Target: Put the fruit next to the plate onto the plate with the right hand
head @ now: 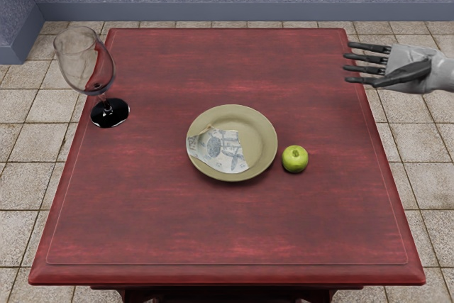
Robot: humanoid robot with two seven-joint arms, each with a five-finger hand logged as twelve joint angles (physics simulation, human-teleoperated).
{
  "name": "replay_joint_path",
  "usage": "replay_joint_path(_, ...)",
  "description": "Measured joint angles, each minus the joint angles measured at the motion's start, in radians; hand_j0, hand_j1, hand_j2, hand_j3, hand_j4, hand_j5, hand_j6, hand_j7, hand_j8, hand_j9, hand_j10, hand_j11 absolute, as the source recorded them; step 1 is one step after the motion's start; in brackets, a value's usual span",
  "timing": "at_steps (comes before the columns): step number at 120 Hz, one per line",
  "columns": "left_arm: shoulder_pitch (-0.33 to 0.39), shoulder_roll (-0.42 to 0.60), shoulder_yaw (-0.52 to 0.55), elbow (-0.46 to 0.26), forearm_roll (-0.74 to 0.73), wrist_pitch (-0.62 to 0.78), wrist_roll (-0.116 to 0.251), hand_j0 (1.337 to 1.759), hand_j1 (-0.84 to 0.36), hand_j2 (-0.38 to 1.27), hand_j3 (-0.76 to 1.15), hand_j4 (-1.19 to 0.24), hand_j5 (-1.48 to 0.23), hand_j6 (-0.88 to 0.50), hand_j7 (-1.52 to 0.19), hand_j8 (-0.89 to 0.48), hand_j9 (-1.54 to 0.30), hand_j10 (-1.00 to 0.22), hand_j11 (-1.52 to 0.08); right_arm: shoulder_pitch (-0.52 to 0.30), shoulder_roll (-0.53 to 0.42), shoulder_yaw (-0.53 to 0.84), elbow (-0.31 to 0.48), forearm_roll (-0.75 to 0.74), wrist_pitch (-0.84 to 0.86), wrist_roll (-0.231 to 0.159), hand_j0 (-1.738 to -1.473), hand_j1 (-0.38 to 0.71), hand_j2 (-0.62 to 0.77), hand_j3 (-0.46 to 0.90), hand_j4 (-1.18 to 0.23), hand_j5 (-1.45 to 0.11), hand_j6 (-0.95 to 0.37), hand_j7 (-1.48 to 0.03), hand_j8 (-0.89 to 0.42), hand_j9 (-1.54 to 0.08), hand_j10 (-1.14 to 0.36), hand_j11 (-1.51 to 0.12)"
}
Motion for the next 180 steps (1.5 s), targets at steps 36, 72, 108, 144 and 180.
replay_joint_path(36,0.000,0.000,0.000,0.000,0.000,0.000,0.000,1.658,0.06,0.05,0.00,-0.25,-0.32,-0.25,-0.32,-0.25,-0.32,-0.24,-0.32,-0.004,-0.010,0.123,0.012,-0.258,0.000,0.042,-1.658,-0.31,-0.01,0.00,-0.03,-0.04,-0.03,-0.04,-0.03,-0.04,-0.03,-0.04)
replay_joint_path(72,0.000,0.000,0.000,0.000,0.000,0.000,0.000,1.658,0.06,0.05,0.00,-0.25,-0.32,-0.25,-0.32,-0.25,-0.32,-0.25,-0.32,-0.169,-0.091,0.316,0.395,-0.755,0.000,0.148,-1.658,-0.30,-0.01,0.00,-0.04,-0.05,-0.04,-0.05,-0.04,-0.05,-0.04,-0.05)
replay_joint_path(108,0.000,0.000,0.000,0.000,0.000,0.000,0.000,1.658,0.06,0.05,0.00,-0.25,-0.32,-0.25,-0.32,-0.25,-0.32,-0.24,-0.32,-0.341,-0.107,0.323,0.708,-1.084,-0.358,0.223,-1.658,-0.29,-0.01,0.00,-0.05,-0.06,-0.05,-0.06,-0.05,-0.06,-0.05,-0.06)
replay_joint_path(144,0.000,0.000,0.000,0.000,0.000,0.000,0.000,1.658,0.06,0.05,0.00,-0.25,-0.32,-0.25,-0.32,-0.25,-0.32,-0.24,-0.32,-0.447,-0.007,0.203,0.828,-1.298,-0.759,0.222,-1.658,-0.19,-0.03,0.00,-0.14,-0.18,-0.14,-0.18,-0.14,-0.18,-0.14,-0.18)
replay_joint_path(180,0.000,0.000,0.000,0.000,0.000,0.000,0.000,1.658,0.06,0.05,0.00,-0.24,-0.32,-0.25,-0.32,-0.24,-0.32,-0.24,-0.32,-0.565,0.072,0.178,0.857,-1.445,-0.907,0.204,-1.658,-0.12,-0.04,0.00,-0.20,-0.25,-0.20,-0.25,-0.20,-0.25,-0.20,-0.25)
